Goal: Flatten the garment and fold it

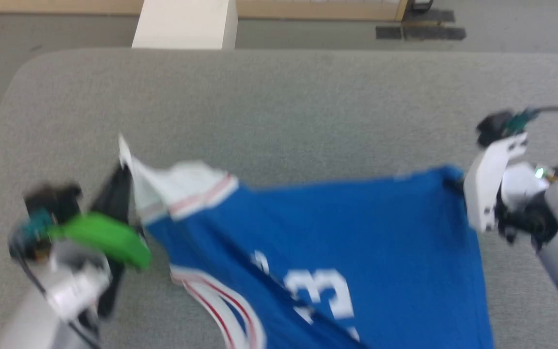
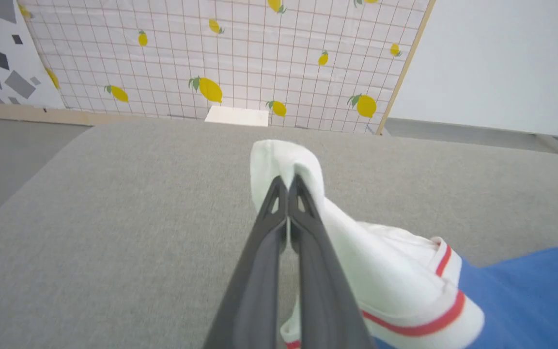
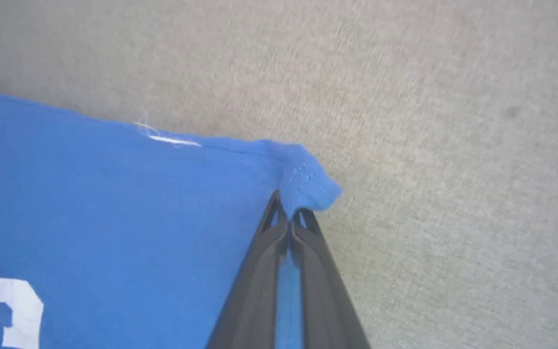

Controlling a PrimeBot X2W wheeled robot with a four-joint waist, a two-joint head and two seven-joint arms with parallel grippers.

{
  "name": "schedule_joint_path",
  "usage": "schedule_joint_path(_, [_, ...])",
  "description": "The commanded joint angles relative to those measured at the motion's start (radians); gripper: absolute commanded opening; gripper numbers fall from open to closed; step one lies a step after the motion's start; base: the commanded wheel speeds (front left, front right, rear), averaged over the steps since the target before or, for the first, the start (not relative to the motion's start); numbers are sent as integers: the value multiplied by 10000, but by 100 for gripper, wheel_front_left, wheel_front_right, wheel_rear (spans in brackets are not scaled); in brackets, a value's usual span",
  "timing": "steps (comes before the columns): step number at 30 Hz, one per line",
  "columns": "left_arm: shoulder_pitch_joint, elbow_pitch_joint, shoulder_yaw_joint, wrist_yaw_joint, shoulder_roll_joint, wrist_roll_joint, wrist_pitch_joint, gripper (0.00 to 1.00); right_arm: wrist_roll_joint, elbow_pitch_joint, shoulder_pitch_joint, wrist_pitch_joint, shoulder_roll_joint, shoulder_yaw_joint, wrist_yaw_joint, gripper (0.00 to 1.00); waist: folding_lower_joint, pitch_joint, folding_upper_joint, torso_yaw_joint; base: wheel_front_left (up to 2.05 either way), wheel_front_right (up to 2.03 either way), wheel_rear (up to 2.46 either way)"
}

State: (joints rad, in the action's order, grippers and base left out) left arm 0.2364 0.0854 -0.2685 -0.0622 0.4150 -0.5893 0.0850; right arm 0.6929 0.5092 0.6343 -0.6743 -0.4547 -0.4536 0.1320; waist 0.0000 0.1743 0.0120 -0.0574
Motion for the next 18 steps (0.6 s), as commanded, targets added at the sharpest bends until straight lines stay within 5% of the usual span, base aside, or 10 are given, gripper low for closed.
schedule_joint_path(1, [730, 139, 58, 163, 184, 66, -114, 0, -84, 191, 419, 270, 99, 206, -13, 0, 0, -350, -120, 266, 0, 0, 0])
schedule_joint_path(11, [5935, 3156, -148, 1360, 629, 396, -763, 0, -1157, 1589, 3090, 2439, 854, 1597, -13, 0, 0, 62, -120, 985, 0, 0, 0])
schedule_joint_path(18, [9633, 4850, -247, 1665, 808, 865, -360, 0, -2406, 1906, 5534, 4316, 1017, 2244, -13, 0, 0, 1292, -120, 1405, 0, 0, 0])
